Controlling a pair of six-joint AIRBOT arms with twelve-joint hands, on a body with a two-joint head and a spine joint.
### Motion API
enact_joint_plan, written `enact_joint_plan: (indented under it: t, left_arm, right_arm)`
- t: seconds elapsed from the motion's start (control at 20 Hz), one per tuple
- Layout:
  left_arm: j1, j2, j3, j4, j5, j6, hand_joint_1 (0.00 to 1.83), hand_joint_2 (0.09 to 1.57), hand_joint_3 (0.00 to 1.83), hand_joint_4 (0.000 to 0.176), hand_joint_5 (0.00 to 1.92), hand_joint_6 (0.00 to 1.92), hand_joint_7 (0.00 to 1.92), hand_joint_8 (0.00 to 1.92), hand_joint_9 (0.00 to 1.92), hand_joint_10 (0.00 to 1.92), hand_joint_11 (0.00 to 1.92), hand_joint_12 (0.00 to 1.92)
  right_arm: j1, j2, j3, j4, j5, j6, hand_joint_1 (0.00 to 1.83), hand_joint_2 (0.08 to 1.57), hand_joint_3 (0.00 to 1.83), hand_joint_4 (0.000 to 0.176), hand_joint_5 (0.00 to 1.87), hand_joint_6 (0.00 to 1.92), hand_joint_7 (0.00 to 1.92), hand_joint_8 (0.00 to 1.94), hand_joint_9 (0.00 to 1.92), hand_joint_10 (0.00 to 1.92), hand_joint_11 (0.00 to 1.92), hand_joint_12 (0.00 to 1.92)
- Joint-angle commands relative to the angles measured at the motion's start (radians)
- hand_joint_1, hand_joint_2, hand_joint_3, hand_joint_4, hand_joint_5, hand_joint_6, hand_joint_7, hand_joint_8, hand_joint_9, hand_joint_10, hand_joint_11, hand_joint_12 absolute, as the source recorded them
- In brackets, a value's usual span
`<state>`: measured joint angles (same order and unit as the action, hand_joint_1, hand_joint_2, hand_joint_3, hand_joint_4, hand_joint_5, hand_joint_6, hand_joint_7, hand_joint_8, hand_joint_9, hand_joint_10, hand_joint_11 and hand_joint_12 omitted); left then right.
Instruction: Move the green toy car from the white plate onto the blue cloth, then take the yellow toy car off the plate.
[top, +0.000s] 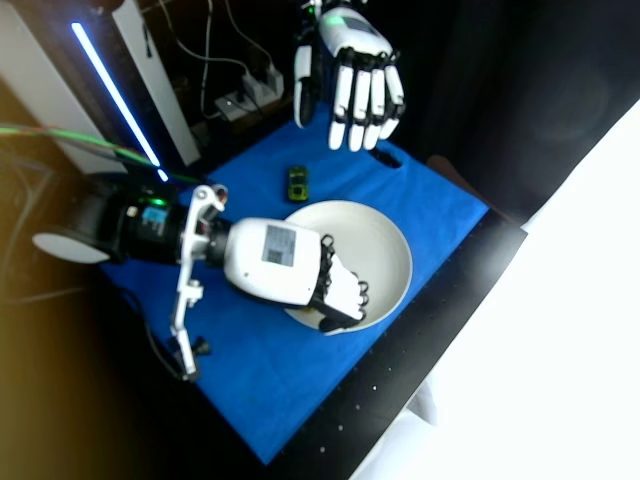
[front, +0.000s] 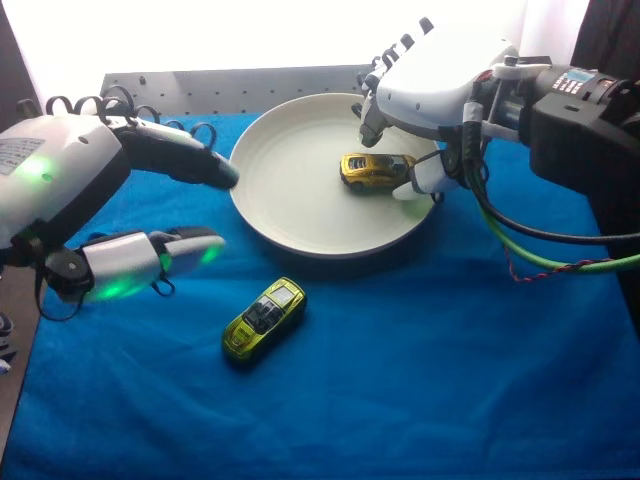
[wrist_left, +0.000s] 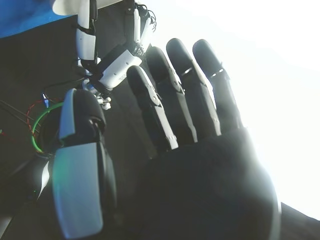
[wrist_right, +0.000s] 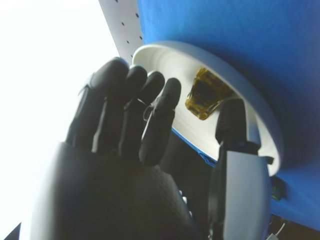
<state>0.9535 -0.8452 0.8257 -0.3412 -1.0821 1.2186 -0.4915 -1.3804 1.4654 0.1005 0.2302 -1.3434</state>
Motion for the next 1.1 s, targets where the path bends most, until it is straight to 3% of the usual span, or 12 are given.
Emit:
enact_joint_plan:
  t: [0.0, 0.1, 0.15, 0.25, 0.3, 0.45, 0.7, 0.75, 0.8, 0.95, 1.0, 1.05]
  left_arm:
    - [-0.002, -0.003, 0.000, 0.021, -0.127, -0.008, 0.92, 1.20, 0.00, 0.176, 0.78, 1.27, 0.91, 0.02, 0.60, 0.68, 0.27, 1.40]
    - [-0.001, -0.003, 0.000, 0.021, -0.128, -0.009, 0.92, 1.20, 0.00, 0.176, 0.78, 1.27, 0.92, 0.02, 0.60, 0.70, 0.28, 1.39]
    - [0.000, -0.003, 0.000, 0.021, -0.129, -0.010, 0.91, 1.21, 0.00, 0.176, 0.78, 1.28, 0.91, 0.01, 0.60, 0.64, 0.30, 1.25]
    - [0.003, -0.003, 0.000, 0.021, -0.131, -0.013, 0.92, 1.20, 0.00, 0.176, 0.78, 1.27, 0.91, 0.01, 0.61, 0.61, 0.29, 1.28]
    - [0.006, -0.003, 0.000, 0.020, -0.134, -0.016, 0.91, 1.21, 0.00, 0.176, 0.77, 1.28, 0.91, 0.01, 0.61, 0.61, 0.27, 1.31]
    - [0.012, -0.003, 0.000, 0.019, -0.139, -0.024, 0.91, 1.21, 0.00, 0.176, 0.78, 1.28, 0.92, 0.01, 0.60, 0.61, 0.25, 1.36]
    - [0.015, -0.003, 0.000, 0.015, -0.139, -0.024, 0.92, 1.20, 0.00, 0.176, 0.80, 1.25, 0.90, 0.00, 0.67, 0.40, 0.26, 1.30]
    - [0.017, -0.004, 0.000, 0.014, -0.140, -0.024, 0.80, 1.10, 0.00, 0.092, 0.75, 0.63, 0.89, 0.01, 0.69, 0.38, 0.27, 1.29]
    - [0.020, -0.005, 0.001, 0.010, -0.141, -0.024, 0.90, 1.18, 0.00, 0.159, 0.79, 1.11, 0.89, 0.01, 0.69, 0.36, 0.28, 1.27]
    - [0.022, -0.005, 0.001, 0.008, -0.143, -0.024, 0.91, 1.21, 0.00, 0.176, 0.78, 1.27, 0.88, 0.00, 0.68, 0.33, 0.24, 1.28]
    - [0.022, -0.005, 0.001, 0.006, -0.143, -0.024, 0.76, 1.12, 0.00, 0.105, 0.73, 0.67, 0.87, 0.01, 0.68, 0.32, 0.24, 1.29]
    - [0.022, -0.005, 0.001, 0.005, -0.143, -0.024, 0.73, 1.09, 0.00, 0.081, 0.81, 0.35, 0.87, 0.00, 0.69, 0.30, 0.24, 1.26]
  right_arm:
    - [0.003, -0.003, 0.004, -0.004, 0.103, -0.005, 1.03, 1.02, 0.01, 0.000, 0.91, 0.02, 0.57, 1.43, 0.58, 1.71, 0.63, 1.92]
    - [0.002, -0.004, 0.004, -0.004, 0.103, -0.005, 1.03, 1.04, 0.01, 0.000, 0.92, 0.02, 0.64, 1.26, 0.64, 1.59, 0.64, 1.90]
    - [0.002, -0.004, 0.004, -0.004, 0.103, -0.005, 1.13, 1.13, 0.01, 0.000, 0.92, 1.03, 0.76, 1.00, 0.70, 1.39, 0.62, 1.83]
    - [0.002, -0.004, 0.004, -0.004, 0.103, -0.005, 1.15, 1.12, 0.00, 0.000, 0.96, 1.01, 0.79, 1.37, 0.77, 1.66, 0.73, 1.92]
    - [0.002, -0.004, 0.004, -0.004, 0.103, -0.005, 1.22, 1.12, 0.00, 0.000, 1.04, 0.79, 0.89, 1.30, 0.81, 1.45, 0.67, 1.78]
    - [0.002, -0.005, 0.001, -0.004, 0.103, -0.005, 1.22, 1.13, 0.00, 0.000, 0.99, 0.88, 0.91, 1.25, 0.82, 1.28, 0.62, 1.66]
    - [0.002, -0.003, -0.022, -0.004, 0.107, -0.005, 1.26, 1.12, 0.00, 0.000, 0.95, 0.86, 1.00, 1.20, 0.95, 1.36, 0.83, 1.74]
    - [0.003, 0.003, -0.027, -0.004, 0.122, -0.005, 1.26, 1.13, 0.00, 0.000, 0.92, 0.88, 1.00, 1.22, 0.96, 1.35, 0.85, 1.73]
    - [0.004, 0.010, -0.036, -0.003, 0.139, -0.005, 1.25, 1.14, 0.00, 0.000, 0.91, 0.91, 0.98, 1.24, 0.93, 1.31, 0.82, 1.71]
    - [0.009, 0.046, -0.077, -0.003, 0.188, -0.005, 1.24, 1.17, 0.00, 0.000, 0.82, 1.02, 0.94, 1.32, 0.96, 1.37, 0.90, 1.75]
    - [0.011, 0.069, -0.102, -0.004, 0.214, -0.005, 1.24, 1.18, 0.00, 0.000, 0.81, 1.03, 0.94, 1.32, 0.95, 1.37, 0.89, 1.74]
    - [0.012, 0.080, -0.113, -0.005, 0.225, -0.005, 1.24, 1.17, 0.00, 0.000, 0.82, 1.05, 0.94, 1.29, 0.92, 1.33, 0.85, 1.74]
